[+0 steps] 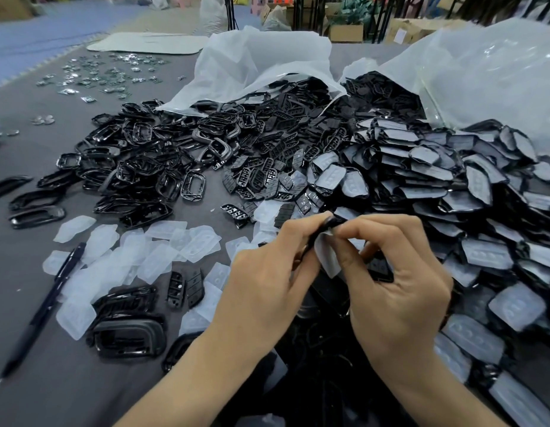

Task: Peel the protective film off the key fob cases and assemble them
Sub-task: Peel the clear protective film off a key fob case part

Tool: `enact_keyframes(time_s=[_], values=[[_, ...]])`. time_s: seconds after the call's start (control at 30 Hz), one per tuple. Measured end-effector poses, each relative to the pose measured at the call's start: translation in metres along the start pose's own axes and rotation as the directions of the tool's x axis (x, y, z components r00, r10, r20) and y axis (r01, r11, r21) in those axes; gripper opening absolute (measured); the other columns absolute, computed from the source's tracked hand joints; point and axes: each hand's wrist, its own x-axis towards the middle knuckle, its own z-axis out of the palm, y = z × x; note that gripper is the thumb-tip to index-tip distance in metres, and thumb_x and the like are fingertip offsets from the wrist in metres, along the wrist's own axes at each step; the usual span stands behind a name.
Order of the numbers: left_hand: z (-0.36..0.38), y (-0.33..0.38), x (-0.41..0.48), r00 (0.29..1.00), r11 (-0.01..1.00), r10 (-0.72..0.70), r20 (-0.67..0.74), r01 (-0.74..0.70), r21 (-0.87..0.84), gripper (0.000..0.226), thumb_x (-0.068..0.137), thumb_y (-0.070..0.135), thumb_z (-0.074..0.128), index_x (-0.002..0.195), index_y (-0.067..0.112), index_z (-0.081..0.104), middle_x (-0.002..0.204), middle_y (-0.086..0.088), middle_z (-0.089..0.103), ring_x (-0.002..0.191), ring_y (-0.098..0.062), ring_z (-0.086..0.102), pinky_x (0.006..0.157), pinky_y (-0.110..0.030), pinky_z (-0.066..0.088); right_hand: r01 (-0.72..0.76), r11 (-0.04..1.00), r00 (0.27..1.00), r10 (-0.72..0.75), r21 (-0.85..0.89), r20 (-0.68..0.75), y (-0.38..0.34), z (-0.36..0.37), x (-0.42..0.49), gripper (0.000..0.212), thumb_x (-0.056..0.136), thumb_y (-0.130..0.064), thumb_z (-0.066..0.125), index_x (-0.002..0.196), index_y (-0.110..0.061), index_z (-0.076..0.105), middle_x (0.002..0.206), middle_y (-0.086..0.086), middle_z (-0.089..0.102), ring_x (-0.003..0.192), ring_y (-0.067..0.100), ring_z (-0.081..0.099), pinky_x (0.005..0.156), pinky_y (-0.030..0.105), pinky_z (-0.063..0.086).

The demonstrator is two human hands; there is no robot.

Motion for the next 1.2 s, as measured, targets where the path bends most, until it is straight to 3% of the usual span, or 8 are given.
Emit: enact_keyframes(time_s=[0.13, 0.3, 0.4, 0.47, 0.53, 0.63, 0.83, 1.2], values=[[-0.001, -0.002, 0.001, 0.999, 0.998, 0.031, 0.011, -0.032, 0.060, 0.031, 0.088, 0.023, 0.054, 0.119, 0.026, 0.050, 0.082, 0.009, 0.072, 0.077, -0.004, 0.064, 0.057, -0.024, 0.046, -0.097, 0.994, 0.994, 0.094, 0.041, 0.063, 0.000, -0.002, 0.001, 0.005, 0.085, -0.015, 0.069, 0.087, -0.018, 0.065, 0.087, -0.011, 0.060, 0.076, 0.015, 0.056, 0.066, 0.018, 0.044], [-0.006, -0.005, 0.004, 0.996, 1.000, 0.006, 0.088, -0.006, 0.009, 0.027, 0.090, 0.029, 0.053, 0.117, 0.032, 0.049, 0.102, 0.012, 0.061, 0.074, -0.003, 0.065, 0.058, -0.030, 0.050, -0.320, 0.938, 0.940, 0.297, 0.135, 0.166, 0.001, -0.008, 0.012, 0.027, 0.078, -0.022, 0.074, 0.090, -0.034, 0.053, 0.089, -0.013, 0.058, 0.081, 0.013, 0.057, 0.065, 0.018, 0.046], [-0.008, -0.007, 0.004, 0.980, 0.997, -0.041, 0.194, 0.052, -0.050, 0.026, 0.090, 0.031, 0.052, 0.115, 0.036, 0.048, 0.087, 0.007, 0.069, 0.073, -0.010, 0.069, 0.061, -0.036, 0.055, -0.439, 0.881, 0.865, 0.362, 0.174, 0.347, 0.006, -0.013, 0.022, 0.031, 0.077, -0.012, 0.076, 0.091, -0.033, 0.059, 0.088, -0.011, 0.065, 0.083, 0.008, 0.062, 0.069, 0.014, 0.048], [-0.008, -0.008, 0.005, 0.967, 0.989, -0.081, 0.243, 0.108, -0.097, 0.024, 0.090, 0.029, 0.056, 0.112, 0.036, 0.050, 0.085, 0.007, 0.071, 0.069, -0.010, 0.067, 0.063, -0.031, 0.054, -0.520, 0.831, 0.798, 0.390, 0.199, 0.459, 0.009, -0.017, 0.027, 0.029, 0.078, -0.001, 0.075, 0.086, -0.028, 0.066, 0.081, -0.010, 0.068, 0.073, 0.002, 0.062, 0.066, 0.012, 0.048], [-0.006, -0.007, 0.004, 0.956, 0.961, -0.124, 0.266, 0.183, -0.210, 0.025, 0.089, 0.017, 0.062, 0.108, 0.033, 0.058, 0.086, 0.015, 0.070, 0.059, 0.001, 0.062, 0.057, -0.012, 0.049, -0.562, 0.806, 0.752, 0.406, 0.184, 0.519, 0.011, -0.020, 0.031, 0.024, 0.077, -0.001, 0.074, 0.081, -0.024, 0.070, 0.077, -0.005, 0.070, 0.067, 0.002, 0.062, 0.063, 0.011, 0.048], [-0.005, -0.002, 0.005, 0.912, 0.811, -0.211, 0.351, 0.364, -0.458, 0.024, 0.091, 0.005, 0.061, 0.110, 0.020, 0.064, 0.078, 0.014, 0.071, 0.057, 0.000, 0.063, 0.054, -0.009, 0.048, -0.648, 0.736, 0.690, 0.460, 0.196, 0.558, 0.015, -0.024, 0.033, 0.021, 0.078, -0.002, 0.073, 0.082, -0.023, 0.073, 0.080, 0.007, 0.070, 0.070, 0.011, 0.063, 0.068, 0.021, 0.051], [-0.008, 0.005, 0.009, 0.799, 0.442, -0.350, 0.488, 0.601, -0.666, 0.028, 0.093, 0.030, 0.047, 0.105, 0.015, 0.067, 0.070, -0.005, 0.068, 0.055, -0.017, 0.063, 0.052, -0.024, 0.053, -0.754, 0.609, 0.621, 0.538, 0.247, 0.570, 0.018, -0.023, 0.031, 0.028, 0.079, 0.002, 0.068, 0.077, -0.026, 0.072, 0.070, -0.003, 0.066, 0.066, 0.010, 0.061, 0.063, 0.019, 0.052], [-0.008, 0.001, 0.009, 0.818, 0.594, -0.365, 0.445, 0.572, -0.565, 0.020, 0.095, 0.009, 0.052, 0.100, 0.021, 0.067, 0.052, 0.011, 0.063, 0.049, -0.008, 0.063, 0.052, -0.032, 0.057, -0.799, 0.524, 0.581, 0.544, 0.297, 0.605, 0.015, -0.023, 0.030, 0.018, 0.073, -0.007, 0.070, 0.079, -0.023, 0.075, 0.073, 0.000, 0.068, 0.075, 0.017, 0.063, 0.081, 0.036, 0.051]])
